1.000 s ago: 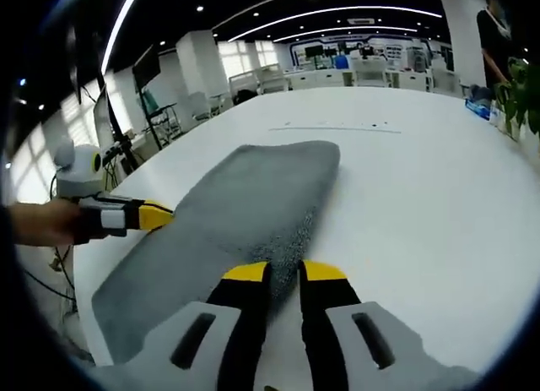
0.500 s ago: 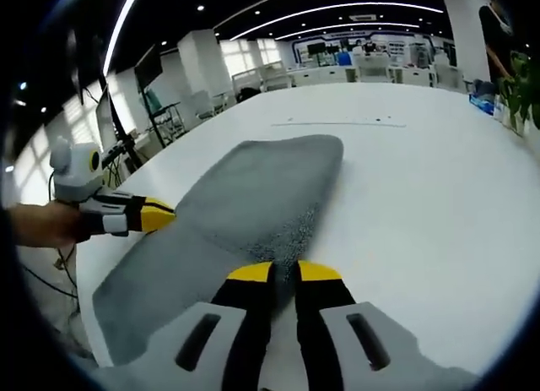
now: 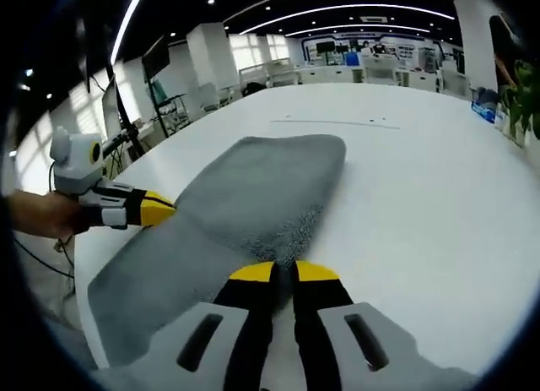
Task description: Fold the towel on the table until its edges align and the towel forms a compact rectangular stack.
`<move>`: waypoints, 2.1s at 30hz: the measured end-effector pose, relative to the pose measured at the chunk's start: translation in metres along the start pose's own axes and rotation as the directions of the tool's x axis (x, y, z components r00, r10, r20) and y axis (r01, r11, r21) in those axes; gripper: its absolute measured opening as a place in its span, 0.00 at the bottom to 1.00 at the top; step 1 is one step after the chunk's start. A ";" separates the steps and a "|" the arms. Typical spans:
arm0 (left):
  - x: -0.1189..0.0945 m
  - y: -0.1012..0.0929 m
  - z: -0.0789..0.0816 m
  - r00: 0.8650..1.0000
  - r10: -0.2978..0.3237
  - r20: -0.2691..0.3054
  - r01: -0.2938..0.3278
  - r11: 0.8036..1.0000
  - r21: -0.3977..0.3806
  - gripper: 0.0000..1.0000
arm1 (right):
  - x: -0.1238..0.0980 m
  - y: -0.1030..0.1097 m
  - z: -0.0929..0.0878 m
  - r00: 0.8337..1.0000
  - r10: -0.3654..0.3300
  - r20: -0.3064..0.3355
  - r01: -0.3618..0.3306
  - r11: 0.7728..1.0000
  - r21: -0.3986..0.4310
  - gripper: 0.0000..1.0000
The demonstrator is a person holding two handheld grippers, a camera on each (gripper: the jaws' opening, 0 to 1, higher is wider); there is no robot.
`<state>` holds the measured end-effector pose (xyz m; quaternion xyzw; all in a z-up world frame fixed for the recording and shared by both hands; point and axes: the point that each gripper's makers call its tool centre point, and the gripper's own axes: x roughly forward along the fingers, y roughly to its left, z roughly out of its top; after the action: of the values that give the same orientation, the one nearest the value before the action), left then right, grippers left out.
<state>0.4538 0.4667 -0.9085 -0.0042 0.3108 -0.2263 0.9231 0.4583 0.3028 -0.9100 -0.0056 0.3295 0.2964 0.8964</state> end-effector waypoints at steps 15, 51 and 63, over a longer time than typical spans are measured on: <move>0.028 -0.088 0.002 0.995 -0.103 -0.008 0.103 0.993 0.051 0.07 | -0.055 -0.063 -0.027 0.997 -0.072 -0.014 0.072 0.997 0.002 0.05; -0.022 -0.131 0.002 0.988 -0.129 -0.087 0.144 0.969 0.200 0.33 | -0.101 -0.060 -0.028 1.000 -0.013 0.002 0.014 0.980 -0.198 0.24; -0.049 -0.153 -0.008 0.978 -0.184 -0.102 0.205 0.941 0.270 0.53 | -0.117 -0.037 -0.046 0.997 0.043 -0.061 -0.055 0.977 -0.207 0.35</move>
<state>0.3512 0.3507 -0.8647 0.1036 0.3084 -0.3581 0.8752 0.3798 0.2012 -0.8834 -0.0995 0.3217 0.3510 0.8737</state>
